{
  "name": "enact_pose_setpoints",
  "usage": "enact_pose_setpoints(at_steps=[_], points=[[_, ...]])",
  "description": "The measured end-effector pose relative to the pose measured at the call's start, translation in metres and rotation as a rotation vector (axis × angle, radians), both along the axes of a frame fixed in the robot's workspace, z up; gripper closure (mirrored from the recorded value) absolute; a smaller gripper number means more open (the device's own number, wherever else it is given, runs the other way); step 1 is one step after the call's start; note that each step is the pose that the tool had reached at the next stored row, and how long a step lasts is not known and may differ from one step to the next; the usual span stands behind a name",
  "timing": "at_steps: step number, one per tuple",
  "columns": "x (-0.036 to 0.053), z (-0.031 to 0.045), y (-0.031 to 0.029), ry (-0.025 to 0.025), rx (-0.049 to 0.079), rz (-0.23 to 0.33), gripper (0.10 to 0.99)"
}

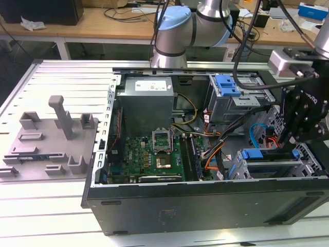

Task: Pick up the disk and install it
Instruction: 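Insert the first disk wire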

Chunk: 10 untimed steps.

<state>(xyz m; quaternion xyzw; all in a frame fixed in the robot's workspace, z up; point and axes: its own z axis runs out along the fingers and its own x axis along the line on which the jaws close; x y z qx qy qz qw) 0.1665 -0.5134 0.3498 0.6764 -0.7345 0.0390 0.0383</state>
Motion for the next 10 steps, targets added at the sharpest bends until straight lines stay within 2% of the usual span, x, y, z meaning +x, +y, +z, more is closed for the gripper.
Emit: enact_pose_setpoints(at_steps=[6,10], points=[[0.0000,0.0152,0.0063,0.0000,-0.008,0.000,0.847],[0.0001,0.0161,0.0077,0.0000,-0.008,0.000,0.847]])
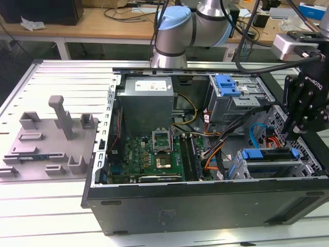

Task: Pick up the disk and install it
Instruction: 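Insert the first disk wire, then insert the second disk wire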

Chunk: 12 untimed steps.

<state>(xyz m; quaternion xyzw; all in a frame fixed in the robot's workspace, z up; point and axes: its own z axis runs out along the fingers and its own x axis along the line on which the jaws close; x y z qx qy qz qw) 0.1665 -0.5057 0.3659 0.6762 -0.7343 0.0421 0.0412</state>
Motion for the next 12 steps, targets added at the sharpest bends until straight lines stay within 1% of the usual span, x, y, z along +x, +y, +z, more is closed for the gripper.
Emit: enact_pose_setpoints(at_steps=[12], points=[[0.0000,0.0000,0.0007,0.0000,0.000,0.000,0.847]])
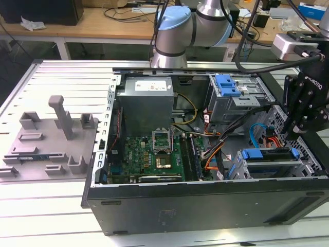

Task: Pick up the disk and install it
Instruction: 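Insert the second disk wire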

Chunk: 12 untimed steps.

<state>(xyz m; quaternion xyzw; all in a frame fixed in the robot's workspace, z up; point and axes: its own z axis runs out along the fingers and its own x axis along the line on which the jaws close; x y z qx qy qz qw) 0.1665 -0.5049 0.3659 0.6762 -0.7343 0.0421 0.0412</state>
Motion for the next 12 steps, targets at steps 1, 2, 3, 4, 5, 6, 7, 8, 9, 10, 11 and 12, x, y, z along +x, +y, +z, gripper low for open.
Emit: enact_pose_setpoints(at_steps=[1,2,3,4,5,6,7,8,9,10,11,12], points=[[0.0000,0.0000,0.0000,-0.0001,0.000,0.000,0.847],[0.0000,0.0000,0.0001,0.0000,0.000,0.000,0.847],[0.0000,0.0000,0.0010,0.0000,-0.001,0.000,0.847],[0.0000,0.0001,0.0022,0.0000,-0.003,0.000,0.847],[0.0000,0.0024,0.0066,0.0000,-0.011,0.000,0.847],[-0.0001,0.0092,0.0160,0.0000,-0.033,0.000,0.847],[-0.0003,0.0138,0.0224,0.0000,-0.062,0.000,0.847],[-0.0005,0.0150,0.0251,0.0000,-0.081,0.000,0.847],[-0.0007,0.0156,0.0271,0.0000,-0.097,0.000,0.847],[-0.0010,0.0160,0.0287,0.0000,-0.112,0.000,0.847],[-0.0012,0.0164,0.0304,0.0000,-0.128,0.000,0.847],[-0.0016,0.0164,0.0336,0.0000,-0.153,0.001,0.847]])
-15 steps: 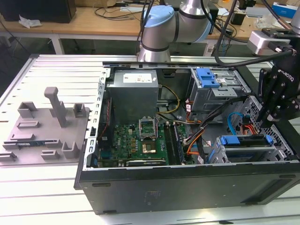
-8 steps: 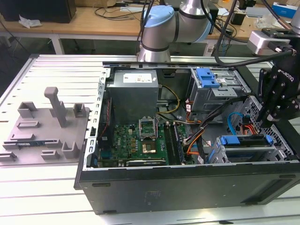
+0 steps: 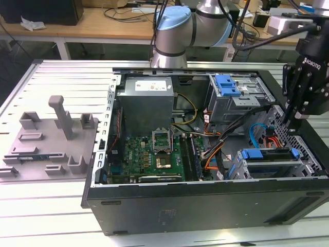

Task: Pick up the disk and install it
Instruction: 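Insert the second disk wire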

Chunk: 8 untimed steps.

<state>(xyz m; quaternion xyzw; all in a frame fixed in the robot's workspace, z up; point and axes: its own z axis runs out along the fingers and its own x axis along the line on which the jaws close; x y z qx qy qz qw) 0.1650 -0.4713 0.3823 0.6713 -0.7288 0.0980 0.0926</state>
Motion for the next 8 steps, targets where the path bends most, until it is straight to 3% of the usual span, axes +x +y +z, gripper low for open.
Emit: enact_pose_setpoints(at_steps=[1,2,5,8], points=[[-0.0010,0.0001,0.0058,-0.0001,-0.027,0.001,0.847],[-0.0021,0.0000,0.0099,0.0000,-0.035,0.002,0.847],[-0.0064,-0.0002,0.0139,-0.0001,-0.042,0.006,0.847],[-0.0070,-0.0003,0.0149,-0.0001,-0.043,0.007,0.769]])
